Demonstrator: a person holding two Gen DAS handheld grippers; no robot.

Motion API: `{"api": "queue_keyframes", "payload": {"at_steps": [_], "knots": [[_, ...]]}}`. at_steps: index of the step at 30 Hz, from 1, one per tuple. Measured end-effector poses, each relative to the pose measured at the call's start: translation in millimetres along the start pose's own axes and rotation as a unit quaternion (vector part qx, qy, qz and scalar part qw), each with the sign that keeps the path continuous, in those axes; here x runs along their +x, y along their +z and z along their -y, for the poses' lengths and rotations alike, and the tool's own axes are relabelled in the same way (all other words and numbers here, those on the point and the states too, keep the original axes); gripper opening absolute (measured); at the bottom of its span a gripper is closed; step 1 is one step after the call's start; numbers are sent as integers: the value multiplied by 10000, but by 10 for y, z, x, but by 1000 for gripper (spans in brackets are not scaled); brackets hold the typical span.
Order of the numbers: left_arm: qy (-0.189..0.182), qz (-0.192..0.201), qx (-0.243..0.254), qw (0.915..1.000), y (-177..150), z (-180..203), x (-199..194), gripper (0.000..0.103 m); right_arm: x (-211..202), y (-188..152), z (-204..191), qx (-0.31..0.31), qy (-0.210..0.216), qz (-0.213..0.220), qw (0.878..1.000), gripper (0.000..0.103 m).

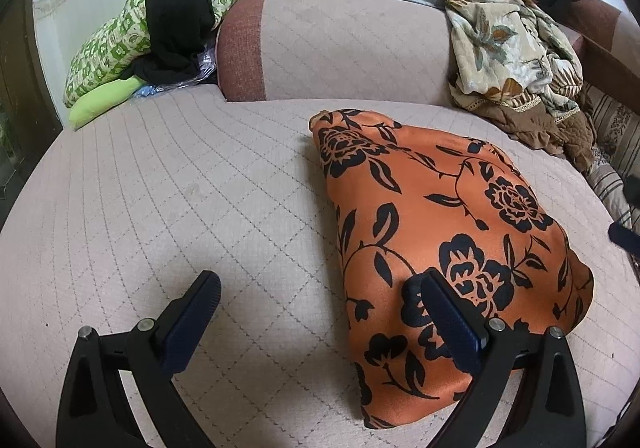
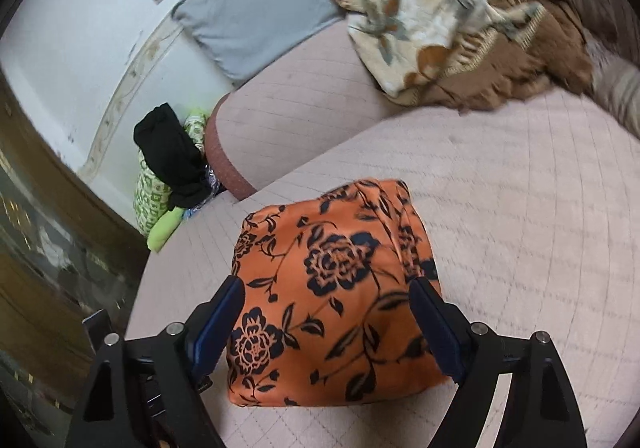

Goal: Fold small clothes

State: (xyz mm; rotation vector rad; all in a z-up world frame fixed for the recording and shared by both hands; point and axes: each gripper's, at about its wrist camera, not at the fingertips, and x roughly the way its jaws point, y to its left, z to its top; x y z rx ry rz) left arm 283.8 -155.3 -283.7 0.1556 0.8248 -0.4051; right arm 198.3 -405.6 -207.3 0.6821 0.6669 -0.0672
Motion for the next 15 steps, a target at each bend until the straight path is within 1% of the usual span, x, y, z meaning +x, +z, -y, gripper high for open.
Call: {"api": "queue_keyframes", "payload": {"at_steps": [2,6,9,15], "knots": [[12,-13,3,10000,-2,8,16,100,40,14,31,39,-22,-21,10000,86],[79,-30,64,9999,-11,26,54,100,112,49,65,170,179,-137,9996,86],[95,-72,56,9999,-23,27,90,100,159,52,83,132,141,-266,9995,86],[106,-73,114,9999,-49,40,103,100,234,58,219,395,152,-453,9981,86]]}}
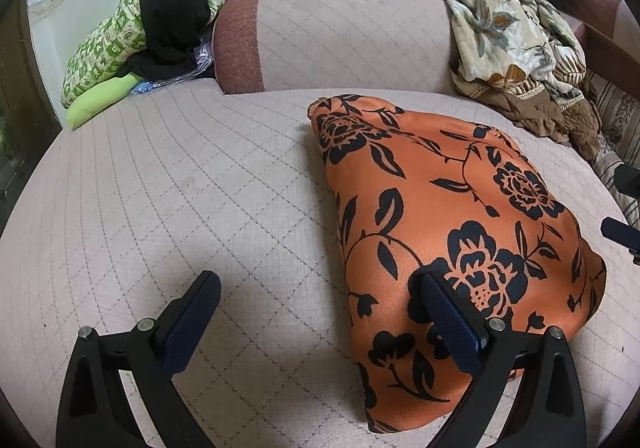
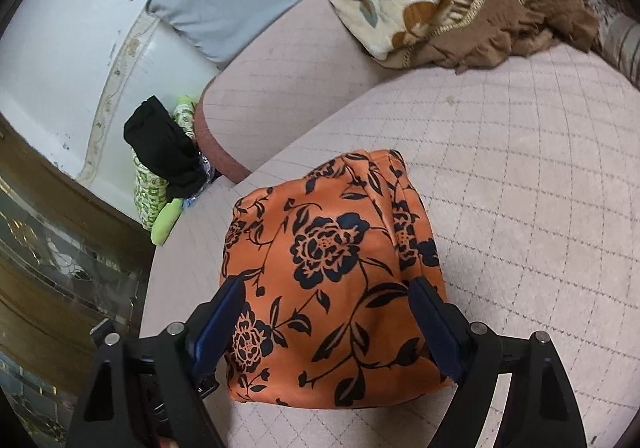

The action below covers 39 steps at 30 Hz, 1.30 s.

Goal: Fold small clothes

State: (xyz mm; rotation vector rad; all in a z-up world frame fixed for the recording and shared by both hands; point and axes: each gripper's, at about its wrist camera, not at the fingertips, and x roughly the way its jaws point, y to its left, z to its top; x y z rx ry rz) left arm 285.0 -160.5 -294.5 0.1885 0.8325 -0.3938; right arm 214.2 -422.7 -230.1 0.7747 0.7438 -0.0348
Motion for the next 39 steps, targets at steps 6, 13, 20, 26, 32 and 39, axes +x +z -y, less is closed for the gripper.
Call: {"api": "queue_keyframes", "payload": {"at_steps": [6,13,20,26,32,39], "knots": [[-7,-7,20,10000,-9,23,2,100,11,8,63,88,-41,-17,10000,86],[-79,-34,-1,10000,-2,24,15,100,35,8,78,134,15,-17,9999,86],[-146,-49,-17,9999,42,62,83,100,95,40,109,182,26,-32,9998,86],[-220,-68,-75,9997,59,109,127,100,159,66,131,217,43,-63,9997,86],[-232,-71,-17,9997,48,164,120,100,169,58,127,221,60,-74,9997,86],[-227,-78,-5,9997,44,175,101,100,201,28,114,214,56,-110,9997,86]]}}
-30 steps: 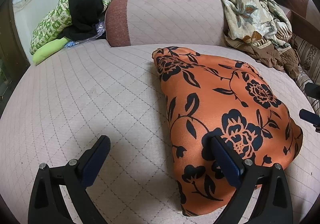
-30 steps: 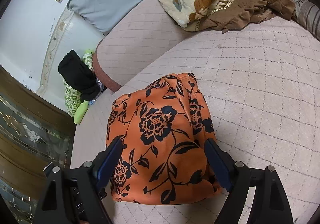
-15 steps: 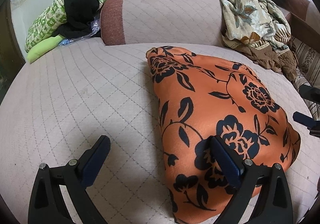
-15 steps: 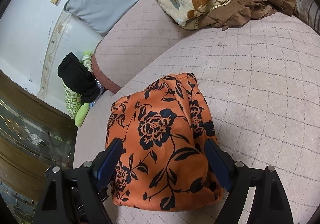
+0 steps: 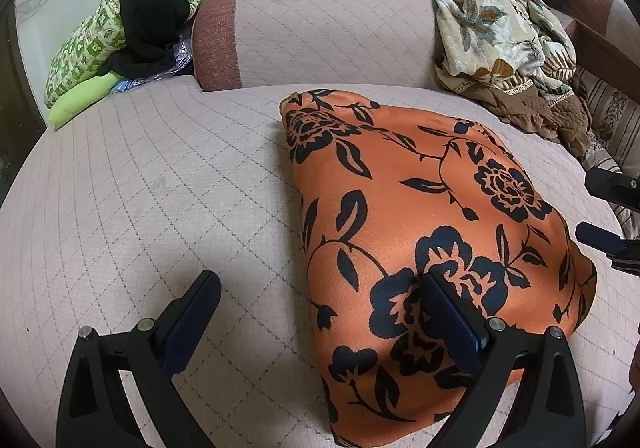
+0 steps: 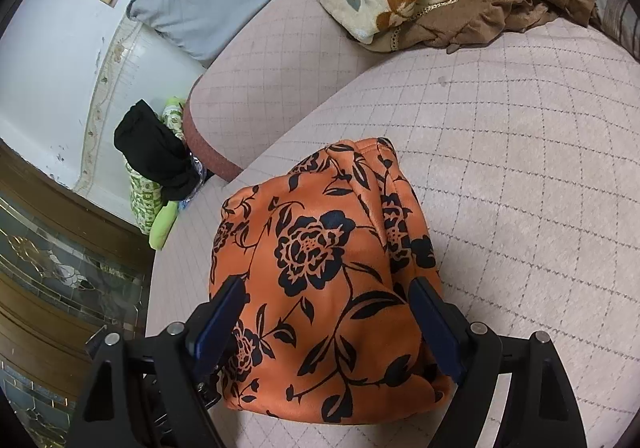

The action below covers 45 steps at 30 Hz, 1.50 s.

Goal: Fold small clothes

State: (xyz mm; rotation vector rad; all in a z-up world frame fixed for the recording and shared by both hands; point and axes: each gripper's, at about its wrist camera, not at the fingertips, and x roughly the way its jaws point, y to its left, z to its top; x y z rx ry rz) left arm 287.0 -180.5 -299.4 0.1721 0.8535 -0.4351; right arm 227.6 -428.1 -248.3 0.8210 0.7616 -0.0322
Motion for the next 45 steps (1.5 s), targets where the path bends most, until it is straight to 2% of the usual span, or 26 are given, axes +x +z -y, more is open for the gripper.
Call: {"api": "queue_keyframes", "payload": {"at_steps": [36,40,45], "knots": [[3,-11,53,10000,-15,28,14,100,-16,1,0,-95,-17,43,9999,86],[-130,-78,-2,9999,1,12,56,100,52,47,-12,-184,-92,15,9998,86],[-751,-398,-236,9961,129,-20,187,100,133,182,186,-68,-320,43,9995,86]]}}
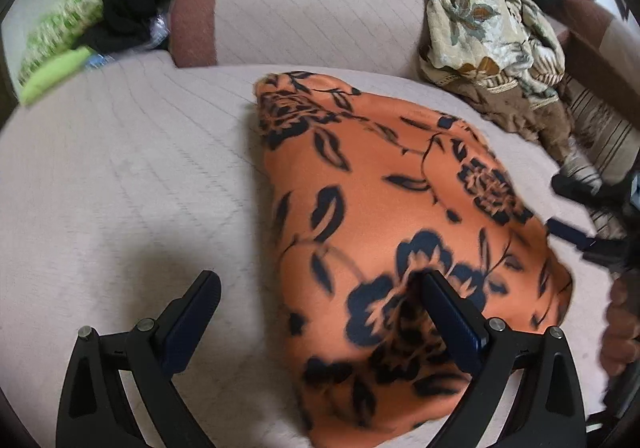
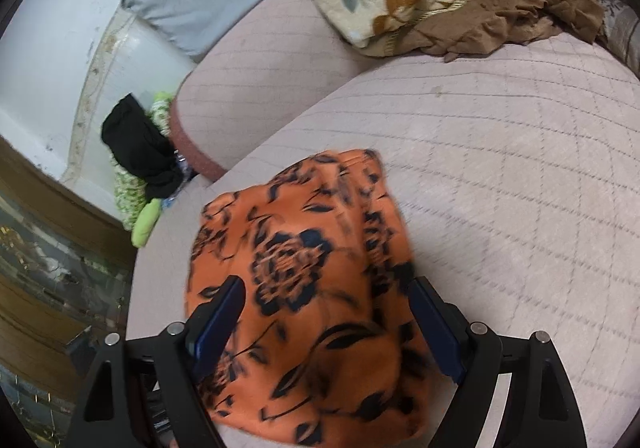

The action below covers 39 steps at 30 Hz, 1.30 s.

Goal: Fold small clothes

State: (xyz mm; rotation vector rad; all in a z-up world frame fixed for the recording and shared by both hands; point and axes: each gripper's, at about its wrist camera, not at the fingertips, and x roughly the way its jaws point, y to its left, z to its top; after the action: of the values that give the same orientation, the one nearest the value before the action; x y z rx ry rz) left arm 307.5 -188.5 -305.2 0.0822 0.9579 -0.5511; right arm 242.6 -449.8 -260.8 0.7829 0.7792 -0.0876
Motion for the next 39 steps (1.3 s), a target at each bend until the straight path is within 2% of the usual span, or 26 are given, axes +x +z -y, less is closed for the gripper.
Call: {"api": "queue_keyframes", "payload": {"at_steps": [2,6,9,11,13,16,19,21,23,24,26,28,31,35,39], "knots": [[-176,-87,53,9998,76,30,47,100,22,40,145,198,53,-42,9998,85],[-774,-529,-95,9956,63,53,191,100,120,75,370,559,413,-216,9973,85],[-922,-689,-157,9932,40,27,231,100,277,70,462,744,728,-520,9932,85],[-1140,-746,-361,9900,60,-53,237,100,410,34,485,785,801,-744,9909,85],[-1403,-783,-691,9846,73,-169,258,100,469,3,480,696,844,-767,9910,86],[-1520,-828,-965,9802,65,-264,333,99,513,-26,460,698,1130,-784,9880,85],[-1502,-743,-899,9817,65,-217,340,95,582,-121,331,533,1255,-823,9872,85],[-1479,-716,-850,9827,62,-167,357,93,642,-214,205,384,1270,-878,9873,80],[-1354,-653,-797,9854,65,-124,372,88,678,-311,96,194,1036,-771,9914,74],[-1258,-608,-754,9873,75,-103,379,80,677,-340,73,122,958,-739,9926,66],[-1189,-534,-740,9887,77,-107,351,70,669,-376,50,157,987,-672,9927,58],[-1131,-400,-669,9905,86,-92,289,56,634,-405,-4,14,873,-535,9947,53],[-945,-220,-536,9938,96,-34,206,45,551,-467,-219,-472,514,-277,9972,47],[-851,0,-423,9955,113,-4,15,41,347,-490,-472,-953,385,100,9947,43],[-826,245,-325,9957,133,13,-291,41,122,-493,-594,-1210,505,404,9905,42]]}}
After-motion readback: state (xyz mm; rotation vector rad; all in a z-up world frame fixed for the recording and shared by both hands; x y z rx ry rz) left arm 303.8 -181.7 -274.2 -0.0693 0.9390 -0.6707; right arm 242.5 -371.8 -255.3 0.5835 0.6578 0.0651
